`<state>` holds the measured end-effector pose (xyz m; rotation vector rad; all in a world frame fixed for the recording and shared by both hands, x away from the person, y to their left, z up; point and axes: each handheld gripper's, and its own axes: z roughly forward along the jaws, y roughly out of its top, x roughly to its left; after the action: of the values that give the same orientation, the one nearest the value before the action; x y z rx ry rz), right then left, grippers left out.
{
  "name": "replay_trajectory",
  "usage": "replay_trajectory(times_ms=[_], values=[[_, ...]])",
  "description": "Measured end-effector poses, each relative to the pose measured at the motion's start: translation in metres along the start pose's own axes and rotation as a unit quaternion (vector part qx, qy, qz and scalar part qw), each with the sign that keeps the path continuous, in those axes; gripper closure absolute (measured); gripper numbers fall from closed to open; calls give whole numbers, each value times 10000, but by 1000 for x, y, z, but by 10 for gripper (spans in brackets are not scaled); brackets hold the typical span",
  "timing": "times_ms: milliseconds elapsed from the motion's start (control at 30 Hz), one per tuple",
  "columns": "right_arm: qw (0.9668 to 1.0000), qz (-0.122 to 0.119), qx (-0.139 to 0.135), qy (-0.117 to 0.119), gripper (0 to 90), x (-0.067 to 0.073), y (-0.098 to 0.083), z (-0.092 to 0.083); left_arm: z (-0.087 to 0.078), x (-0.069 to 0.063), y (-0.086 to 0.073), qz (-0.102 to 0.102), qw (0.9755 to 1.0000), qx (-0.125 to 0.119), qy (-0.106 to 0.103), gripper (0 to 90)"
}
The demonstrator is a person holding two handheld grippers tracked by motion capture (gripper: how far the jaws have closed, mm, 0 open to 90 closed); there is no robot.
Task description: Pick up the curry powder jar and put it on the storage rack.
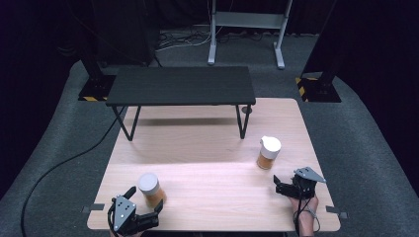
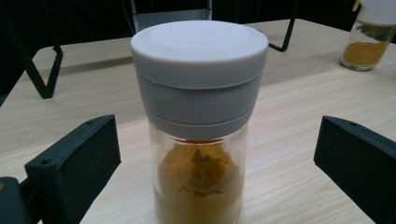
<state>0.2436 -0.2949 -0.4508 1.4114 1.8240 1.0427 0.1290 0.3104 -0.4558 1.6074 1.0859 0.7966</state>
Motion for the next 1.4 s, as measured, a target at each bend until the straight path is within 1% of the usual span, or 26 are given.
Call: replay_trajectory(times_ms=[33,133,300,433,467,600,633,700,733,800,933,1033,1100,1167,1233,1267,1300,1333,1400], values=[[10000,45,-6,24,0,-2,0,0,0,-1,-1,-25,10000,21,47,0],[10000,48,-39,21,0,-1,-1,-1,0,-3,0,-53,9999,32,104,0],[10000,5,-63,-5,0,0,-2,-1,4,-6,3,75,9998,94,133,0],[10000,25,-90,-23,0,1,-3,-2,5,-6,5,79,9998,56,189,0],[10000,28,-82,-15,0,0,-3,-2,6,-7,5,65,9996,7,260,0],[10000,22,-85,13,0,-1,-3,-2,10,-5,5,60,9996,-17,271,0],[10000,27,-85,14,0,-1,-3,-2,13,-5,6,30,9997,-51,257,0],[10000,22,-79,17,0,-1,-3,-2,14,-7,5,66,9994,-131,299,0],[10000,16,-74,18,0,-1,-3,-2,14,-7,5,66,9994,-131,299,0],[10000,7,-70,12,0,0,-3,-1,16,-5,6,64,9994,-210,251,0],[10000,-3,-64,5,0,0,-2,-1,17,-2,8,72,9995,-237,175,0],[10000,-6,-61,19,0,0,-2,-1,18,-2,8,97,9995,-250,184,0],[10000,-7,-73,15,0,0,-3,-1,18,-3,8,93,9993,-302,190,0],[10000,-4,-88,24,0,0,-3,-2,20,-3,9,92,9994,-285,175,0],[9999,7,-95,32,0,-1,-3,-2,20,-2,12,120,9997,-188,137,0],[9999,5,-98,29,0,-1,-4,-2,21,-7,15,112,9995,-101,262,0],[10000,5,-95,29,0,-1,-3,-2,20,-8,14,150,9995,-129,238,15],[9999,6,-96,29,0,-1,-4,-2,19,-7,11,181,9994,-217,202,82],[9999,12,-114,31,0,-1,-4,-2,19,-6,9,232,9994,-233,121,157]])
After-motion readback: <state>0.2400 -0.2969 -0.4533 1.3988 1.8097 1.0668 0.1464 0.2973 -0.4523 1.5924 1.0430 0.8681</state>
